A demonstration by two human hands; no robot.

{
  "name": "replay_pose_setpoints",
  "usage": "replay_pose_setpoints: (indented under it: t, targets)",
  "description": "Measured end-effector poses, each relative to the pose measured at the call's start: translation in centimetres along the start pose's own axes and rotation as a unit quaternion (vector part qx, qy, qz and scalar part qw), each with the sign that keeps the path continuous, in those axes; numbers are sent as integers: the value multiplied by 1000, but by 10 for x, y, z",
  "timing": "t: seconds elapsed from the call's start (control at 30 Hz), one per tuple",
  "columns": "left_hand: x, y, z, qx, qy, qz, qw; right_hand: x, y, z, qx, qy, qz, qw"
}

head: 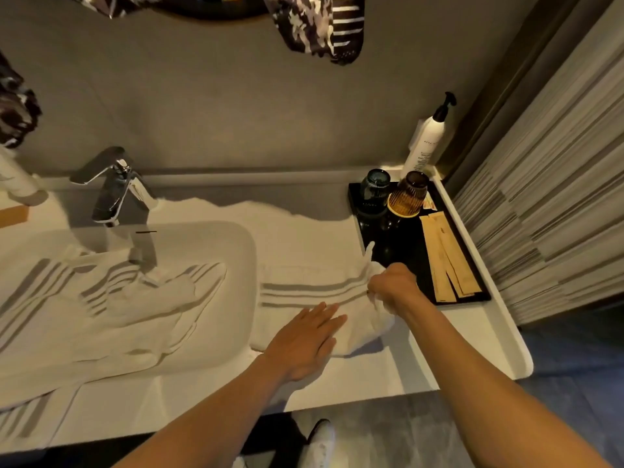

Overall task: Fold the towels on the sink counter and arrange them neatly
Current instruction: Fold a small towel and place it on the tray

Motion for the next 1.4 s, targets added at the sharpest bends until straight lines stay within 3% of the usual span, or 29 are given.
replay_pose_setpoints:
  t: [0.1, 0.23, 0.33, 0.4, 0.47, 0.53, 0.57, 0.6, 0.63, 0.7, 0.77, 0.83, 0.9, 1.0, 1.07, 1.13, 1.2, 1.3, 1.4]
  targets:
    - [8, 14, 14, 14, 31, 20, 999, -42, -4, 5, 7, -66, 60, 996]
    - [8, 4, -12, -15, 9, 117, 993, -46, -10, -4, 9, -82, 27, 996]
    - [-1, -3, -35, -120, -101, 198, 968, -12, -16, -27, -32, -57, -11, 998]
    - [-17, -2, -38, -255, -246, 195, 915, 23, -22, -44, -73, -65, -36, 995]
    - [-32, 3, -39, -360, -454, 130, 804, 60, -28, -55, -75, -14, -89, 993]
    - [-44, 1, -43, -403, -600, 91, 685, 87, -31, -53, -24, 44, -147, 988]
    - [-48, -1, -44, -403, -613, 87, 674, 89, -30, -49, -25, 20, -141, 990]
    - [-49, -2, -45, -391, -581, 94, 708, 84, -27, -40, -53, -39, -101, 993]
    - [-46, -7, -46, -375, -510, 117, 765, 80, -23, -31, -94, -108, -46, 989]
    - [-37, -14, -45, -307, -318, 189, 877, 71, -20, -11, -200, -238, 60, 949]
    - [-25, -15, -37, -180, -193, 239, 935, 77, -22, 6, -333, -298, 110, 888]
    - [-7, -14, -29, -83, -129, 169, 974, 95, -24, 25, -400, -329, 78, 852]
    - [12, -18, -33, -31, -37, 127, 991, 109, -24, 41, -397, -352, 12, 848]
    - [22, -27, -47, -14, 38, 140, 989, 117, -24, 55, -382, -373, -47, 845]
    - [22, -28, -47, -9, 49, 133, 990, 117, -22, 58, -403, -368, -42, 837]
    - [21, -27, -45, -17, 29, 116, 993, 109, -19, 59, -406, -330, -39, 851]
    - [13, -23, -43, -31, -13, 119, 992, 99, -16, 57, -401, -282, 11, 871]
    - [-9, -10, -38, -20, -7, 167, 986, 87, -21, 49, -315, -213, 123, 917]
    - [-15, -5, -28, 21, 48, 185, 981, 88, -27, 37, -164, -170, 100, 967]
Point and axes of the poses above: each hand's wrist, its own y-axis towards the middle knuckle, its own x-axis out of the palm, z = x × y, the point moved 1 cm from there along y, towards the middle knuckle, and after that the axes turned 12 degrees about -x, right-handed, at the moved point
